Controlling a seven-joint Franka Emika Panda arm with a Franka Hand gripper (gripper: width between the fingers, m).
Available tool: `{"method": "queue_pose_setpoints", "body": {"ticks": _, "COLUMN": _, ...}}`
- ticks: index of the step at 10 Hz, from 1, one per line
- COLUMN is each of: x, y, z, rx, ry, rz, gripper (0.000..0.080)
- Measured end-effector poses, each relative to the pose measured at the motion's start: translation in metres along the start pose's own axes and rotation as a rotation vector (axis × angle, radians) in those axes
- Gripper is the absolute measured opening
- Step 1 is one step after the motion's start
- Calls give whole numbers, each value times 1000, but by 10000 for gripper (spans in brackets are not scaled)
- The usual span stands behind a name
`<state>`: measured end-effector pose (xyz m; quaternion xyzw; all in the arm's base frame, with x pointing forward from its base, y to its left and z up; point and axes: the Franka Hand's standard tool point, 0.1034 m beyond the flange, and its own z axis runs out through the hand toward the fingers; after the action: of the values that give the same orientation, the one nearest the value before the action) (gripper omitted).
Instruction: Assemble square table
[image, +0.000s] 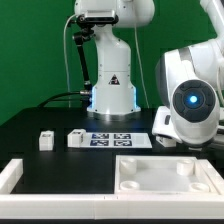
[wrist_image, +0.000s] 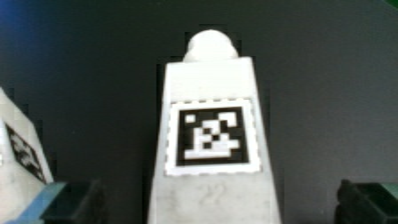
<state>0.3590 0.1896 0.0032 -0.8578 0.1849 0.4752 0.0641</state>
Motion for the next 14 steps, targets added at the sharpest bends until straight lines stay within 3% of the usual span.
{"method": "queue_pose_setpoints", "body": {"ticks": 1, "x": 0, "y": 0, "z": 0, "rx": 0, "ry": 0, "rz": 0, "gripper": 548}}
{"method": "queue_pose_setpoints", "body": {"ticks": 2, "x": 0, "y": 0, "z": 0, "rx": 0, "ry": 0, "rz": 0, "gripper": 548}}
{"method": "queue_pose_setpoints", "body": {"ticks": 3, "x": 0, "y": 0, "z": 0, "rx": 0, "ry": 0, "rz": 0, "gripper": 363}}
{"method": "queue_pose_setpoints", "body": {"ticks": 4, "x": 0, "y": 0, "z": 0, "rx": 0, "ry": 0, "rz": 0, "gripper": 290}}
{"method": "queue_pose_setpoints", "body": {"ticks": 8, "x": 0, "y": 0, "z": 0, "rx": 0, "ry": 0, "rz": 0, "gripper": 290}}
{"method": "queue_pose_setpoints", "body": {"ticks": 9, "x": -2, "y": 0, "z": -7, "rx": 1, "ry": -3, "rz": -3, "gripper": 290}}
{"method": "queue_pose_setpoints", "body": {"ticks": 11, "x": -15, "y": -2, "z": -71, "rx": 47, "ry": 59, "rz": -32, "gripper": 290}}
{"method": "queue_pose_setpoints", "body": {"ticks": 13, "x": -27, "y": 12, "z": -126, "rx": 76, "ry": 133, "rz": -66, "gripper": 290}}
{"method": "queue_pose_setpoints", "body": {"ticks": 14, "x": -37, "y": 19, "z": -137, "rx": 69, "ry": 113, "rz": -76, "gripper": 290}}
